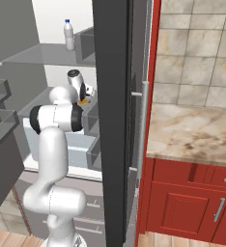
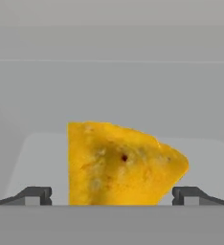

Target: Pick the cheese from the fridge and the cheese grater from the cabinet and place them next to the salad bowl.

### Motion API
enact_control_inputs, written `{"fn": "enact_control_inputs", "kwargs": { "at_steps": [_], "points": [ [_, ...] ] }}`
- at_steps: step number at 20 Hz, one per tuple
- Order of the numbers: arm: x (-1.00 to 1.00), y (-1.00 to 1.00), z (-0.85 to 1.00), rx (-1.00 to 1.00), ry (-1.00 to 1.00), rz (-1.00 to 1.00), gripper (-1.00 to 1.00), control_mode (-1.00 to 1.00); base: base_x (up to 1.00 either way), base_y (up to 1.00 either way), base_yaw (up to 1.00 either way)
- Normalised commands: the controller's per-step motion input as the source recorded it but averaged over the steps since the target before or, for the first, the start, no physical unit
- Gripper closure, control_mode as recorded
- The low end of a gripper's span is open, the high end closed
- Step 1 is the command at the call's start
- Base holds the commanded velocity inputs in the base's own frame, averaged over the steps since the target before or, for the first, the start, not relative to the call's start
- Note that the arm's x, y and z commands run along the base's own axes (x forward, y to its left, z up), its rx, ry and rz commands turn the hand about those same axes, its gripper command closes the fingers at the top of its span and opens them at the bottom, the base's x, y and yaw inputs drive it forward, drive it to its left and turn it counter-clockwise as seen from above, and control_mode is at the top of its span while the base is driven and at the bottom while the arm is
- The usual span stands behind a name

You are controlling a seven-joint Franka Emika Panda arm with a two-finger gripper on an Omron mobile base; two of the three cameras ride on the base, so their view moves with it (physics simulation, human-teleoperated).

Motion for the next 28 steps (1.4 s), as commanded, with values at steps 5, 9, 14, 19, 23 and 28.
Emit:
{"fn": "enact_control_inputs", "kwargs": {
  "at_steps": [5, 9, 14, 19, 23, 28],
  "points": [
    [0.00, 0.00, -0.02, 0.00, 0.00, 0.00, -1.00, -1.00, 0.00, 0.00, 0.00],
    [0.00, 0.00, 0.00, 0.00, 0.00, 0.00, 1.00, -1.00, 0.00, 0.00, 0.00],
    [0.00, 0.00, 0.00, 0.00, 0.00, 0.00, 1.00, -1.00, 0.00, 0.00, 0.00],
    [0.00, 0.00, 0.00, 0.00, 0.00, 0.00, 1.00, -1.00, 0.00, 0.00, 0.00],
    [-0.08, 0.00, 0.00, 0.00, -0.01, 0.00, 1.00, -1.00, 0.00, 0.00, 0.00],
    [-0.75, 0.00, 0.16, 0.01, -0.13, 0.00, 1.00, -1.00, 0.00, 0.00, 0.00]
  ]
}}
